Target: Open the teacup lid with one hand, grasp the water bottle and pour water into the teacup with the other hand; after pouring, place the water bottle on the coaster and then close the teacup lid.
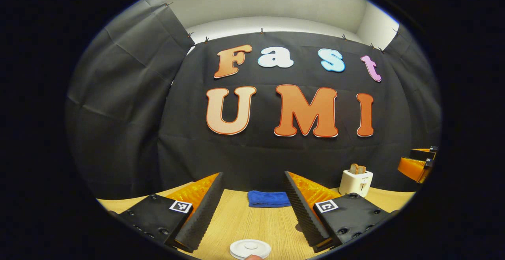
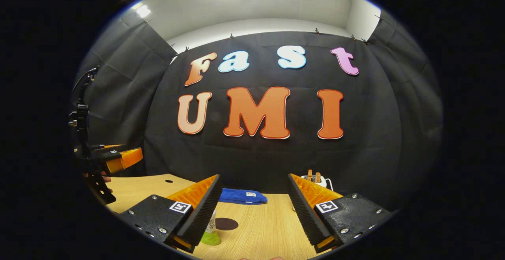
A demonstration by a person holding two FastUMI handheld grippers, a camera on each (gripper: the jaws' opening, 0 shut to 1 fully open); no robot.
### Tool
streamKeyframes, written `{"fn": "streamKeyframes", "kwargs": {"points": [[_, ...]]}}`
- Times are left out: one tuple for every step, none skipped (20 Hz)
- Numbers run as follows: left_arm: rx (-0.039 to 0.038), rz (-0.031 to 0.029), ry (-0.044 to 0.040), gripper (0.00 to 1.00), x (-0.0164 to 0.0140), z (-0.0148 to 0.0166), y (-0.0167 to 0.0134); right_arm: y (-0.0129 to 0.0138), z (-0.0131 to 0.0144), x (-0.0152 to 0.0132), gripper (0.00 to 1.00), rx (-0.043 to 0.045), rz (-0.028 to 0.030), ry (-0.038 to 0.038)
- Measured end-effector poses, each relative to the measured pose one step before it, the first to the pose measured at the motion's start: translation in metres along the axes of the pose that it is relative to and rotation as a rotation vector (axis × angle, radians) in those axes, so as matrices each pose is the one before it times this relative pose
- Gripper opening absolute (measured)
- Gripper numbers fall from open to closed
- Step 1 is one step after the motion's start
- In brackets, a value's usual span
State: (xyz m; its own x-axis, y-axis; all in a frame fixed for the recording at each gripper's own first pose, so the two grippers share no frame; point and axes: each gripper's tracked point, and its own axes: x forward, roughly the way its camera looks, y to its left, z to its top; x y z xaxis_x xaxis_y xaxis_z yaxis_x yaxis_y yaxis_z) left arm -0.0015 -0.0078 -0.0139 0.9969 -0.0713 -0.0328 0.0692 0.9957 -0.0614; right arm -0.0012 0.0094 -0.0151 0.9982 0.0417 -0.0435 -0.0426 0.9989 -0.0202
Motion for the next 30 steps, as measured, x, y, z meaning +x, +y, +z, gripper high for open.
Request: {"fn": "streamKeyframes", "kwargs": {"points": [[-0.0047,-0.00487,0.01336,0.96,-0.00109,-0.00545,0.00056,0.00067,-0.00252,-0.00053,0.99,-0.00378,0.00161,0.00521],[-0.01152,-0.00381,0.01007,0.97,-0.00026,-0.00394,0.00093,0.00016,-0.0024,-0.0015,0.99,-0.00695,-0.00207,0.00604],[-0.01016,-0.00582,0.00988,0.98,-0.00098,-0.00437,0.00107,0.00128,-0.00276,-0.00043,0.99,-0.00833,0.00068,0.00617],[-0.00775,-0.0036,0.0086,0.96,-0.00047,-0.00351,0.00186,0.00205,-0.00352,0.00051,0.99,-0.00635,0.00107,0.00733],[-0.00541,-0.00449,0.01406,0.98,0.00105,-0.00584,0.00061,0.00276,-0.00396,0.00215,0.99,-0.00262,0.00457,0.00722],[-0.00416,-0.00148,0.01982,0.96,-0.00044,-0.0078,0.00221,0.00334,-0.00432,0.00034,0.99,-0.00028,0.0064,0.00786],[-0.00159,0.00155,0.0245,0.98,0.00105,-0.00982,0.00182,0.00276,-0.00394,0.00052,0.99,0.00167,0.00622,0.01008],[0.0008,0.00044,0.02479,0.98,0.00196,-0.01075,0.00157,0.00296,-0.00444,0.00013,0.99,0.00167,0.00734,0.00961],[0.00127,-0.00136,0.02052,0.98,0.0008,-0.00841,0.00088,0.00183,-0.0055,-0.00013,0.99,0.00287,0.00449,0.01036],[0.00332,-0.00397,0.01744,0.98,0.00034,-0.00748,0.00037,0.00284,-0.00554,0.00024,0.99,0.00277,0.0077,0.01044],[0.00629,-0.01099,0.01504,0.96,0.00032,-0.00709,-0.00096,0.00303,-0.00399,0.00049,0.99,0.00291,0.00728,0.01044],[0.00644,-0.01998,0.02344,0.98,0.00236,-0.01081,-0.00352,0.0031,-0.00404,0.00113,0.99,0.00141,0.00908,0.01075],[0.0064,-0.01118,0.02492,0.97,0.00093,-0.00854,-0.00217,0.003,-0.00443,-0.00057,0.98,-0.0009,0.00783,0.01121],[0.00911,-0.00574,0.01753,0.96,0.00181,-0.00818,0.00113,0.00213,-0.00298,-0.00007,0.99,-0.00223,0.00879,0.00492],[0.0119,-0.00015,0.0193,0.96,0.00215,-0.00829,0.00099,0.00315,-0.00138,0.0003,0.99,-0.00324,0.00603,0.00226],[0.01272,-0.00135,0.02172,0.97,0.00225,-0.00916,0.00027,0.00068,0.0002,0.00002,0.99,-0.00315,0.0081,0.00306],[0.00553,-0.00458,0.02205,0.98,0.00134,-0.00874,-0.00145,0.00292,-0.00257,-0.00058,0.99,-0.0026,0.00984,0.0007],[-0.00891,-0.00929,0.02885,0.98,0.00196,-0.00883,-0.00298,0.00464,-0.0026,0.00086,0.99,0.0006,0.01335,0.00093],[-0.0097,-0.0122,0.02031,0.96,0.00239,-0.00764,-0.00312,0.00699,-0.00353,0.00067,0.99,0.00228,0.01475,0.00298],[0.0005,0.00121,0.00803,0.98,0.00008,-0.00459,0.00101,0.00365,-0.00229,0.00125,0.99,0.00208,0.00847,0.0053],[0.00948,0.00612,0.01249,0.92,0.00423,-0.00532,0.00172,0.00166,-0.0033,0.00044,0.99,-0.00009,0.00584,0.00553],[0.01505,-0.00027,0.01062,0.9,0.00189,-0.00372,0.0006,0.0016,-0.00243,0.00078,0.99,-0.0028,0.0035,0.00454],[0.01809,0.00124,0.01953,0.88,0.00234,-0.0061,0.00083,0.00121,-0.00125,0.00008,0.99,-0.00184,0.00203,0.00384],[0.01042,0.00052,0.02176,0.87,0.00267,-0.00896,0.00068,0.00062,-0.00193,0.00044,0.99,-0.00013,0.00161,0.00408],[0.01101,0.00613,0.02445,0.77,0.00371,-0.00544,0.00144,0.00031,-0.00185,0.00022,0.99,0.0012,0.00083,0.0047],[0.00727,0.0079,0.01994,0.77,0.001,-0.00727,0.00238,0.0003,-0.00191,0.00052,0.99,0.00128,0.00068,0.0031],[0.01198,0.0018,0.02333,0.74,0.00165,-0.00654,0.0002,0.00007,-0.00196,0.00011,0.99,0.00088,-0.00137,0.00328],[0.01115,0.01038,0.01699,0.74,0.00219,-0.00621,0.00392,-0.0001,-0.00059,-0.00001,0.99,0.00052,0.00034,0.00384],[0.00867,-0.00201,0.02024,0.62,-0.00124,-0.00447,-0.00032,-0.00113,-0.0013,0.0005,0.99,0.00096,-0.00224,0.00294],[0.00741,-0.00052,-0.01944,0.58,-0.00011,0.00461,-0.00122,-0.00123,-0.00095,0.00096,0.99,0.00294,-0.00201,0.00343]]}}
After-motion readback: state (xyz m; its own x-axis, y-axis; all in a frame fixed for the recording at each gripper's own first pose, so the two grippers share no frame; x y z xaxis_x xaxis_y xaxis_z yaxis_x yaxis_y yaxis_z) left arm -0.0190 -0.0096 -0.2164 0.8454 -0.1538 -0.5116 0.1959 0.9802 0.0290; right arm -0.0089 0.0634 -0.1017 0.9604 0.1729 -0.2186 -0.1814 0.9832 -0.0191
